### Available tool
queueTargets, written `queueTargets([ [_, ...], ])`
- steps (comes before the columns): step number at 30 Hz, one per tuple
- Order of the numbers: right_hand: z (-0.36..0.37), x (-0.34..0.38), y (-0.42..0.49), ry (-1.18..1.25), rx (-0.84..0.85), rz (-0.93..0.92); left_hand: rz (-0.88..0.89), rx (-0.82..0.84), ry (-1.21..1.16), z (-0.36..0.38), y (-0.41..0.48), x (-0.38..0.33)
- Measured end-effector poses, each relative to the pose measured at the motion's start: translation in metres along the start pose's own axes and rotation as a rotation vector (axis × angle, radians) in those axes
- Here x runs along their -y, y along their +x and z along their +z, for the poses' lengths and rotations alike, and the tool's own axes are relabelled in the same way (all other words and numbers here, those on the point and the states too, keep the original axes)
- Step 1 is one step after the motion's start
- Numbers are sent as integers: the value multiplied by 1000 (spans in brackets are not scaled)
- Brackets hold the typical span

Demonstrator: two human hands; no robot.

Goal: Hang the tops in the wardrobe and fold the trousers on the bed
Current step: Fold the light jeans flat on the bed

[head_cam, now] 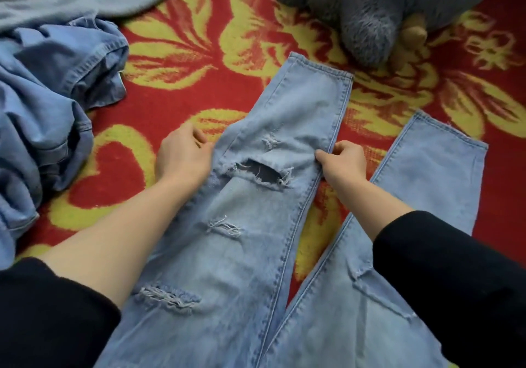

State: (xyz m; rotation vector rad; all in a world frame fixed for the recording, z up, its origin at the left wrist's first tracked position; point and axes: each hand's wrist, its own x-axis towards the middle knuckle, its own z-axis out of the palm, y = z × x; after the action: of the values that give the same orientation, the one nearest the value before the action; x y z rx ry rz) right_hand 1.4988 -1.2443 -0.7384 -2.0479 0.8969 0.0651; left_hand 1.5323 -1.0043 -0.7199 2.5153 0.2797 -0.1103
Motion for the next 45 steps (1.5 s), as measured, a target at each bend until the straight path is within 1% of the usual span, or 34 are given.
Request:
queueTargets([
  [1,-1,-2,-3,-14,17,-16,21,-15,34,0,-6,5],
  [3,-6,-6,-13,-60,43,-59,114,14,142,4,-32,13],
  [5,-18,-11,-28,-132,3,-118,258,10,156,12,-75,17],
  [7,-35,-22,-47,-177,-59,-164,349,63,136,22,-126,22],
  [12,-92,-84,-105,-256,-153,-129,405,178,152,38,-271,26],
  [15,-123,-128,-140,-295,-165,-99,461,241,205,42,-345,26],
  [20,-152,-187,-190,-296,-129,63,390,377,270,43,-434,38],
  [22,-157,-201,-203,-276,-98,146,385,468,324,43,-465,47],
  [25,-157,-206,-216,-117,22,259,232,635,419,41,-503,57],
  [26,-156,-207,-218,-73,48,276,189,660,449,41,-512,58],
  [28,-151,-205,-223,-7,83,286,171,689,554,41,-521,56],
  [30,-146,-200,-225,44,89,286,132,753,611,42,-522,49],
  [34,-147,-184,-228,146,105,275,108,776,637,40,-520,33],
  [36,-151,-176,-230,146,118,263,117,798,621,32,-516,32],
  [38,-155,-167,-230,116,122,260,73,810,556,13,-505,29],
  [40,-158,-157,-228,66,120,257,-41,784,470,-14,-488,33],
  [41,-158,-152,-226,36,116,257,-102,740,423,-30,-478,38],
  [43,-152,-138,-220,11,85,246,-211,683,267,-58,-455,54],
  [45,-142,-119,-214,9,39,212,-297,675,84,-84,-430,73],
])
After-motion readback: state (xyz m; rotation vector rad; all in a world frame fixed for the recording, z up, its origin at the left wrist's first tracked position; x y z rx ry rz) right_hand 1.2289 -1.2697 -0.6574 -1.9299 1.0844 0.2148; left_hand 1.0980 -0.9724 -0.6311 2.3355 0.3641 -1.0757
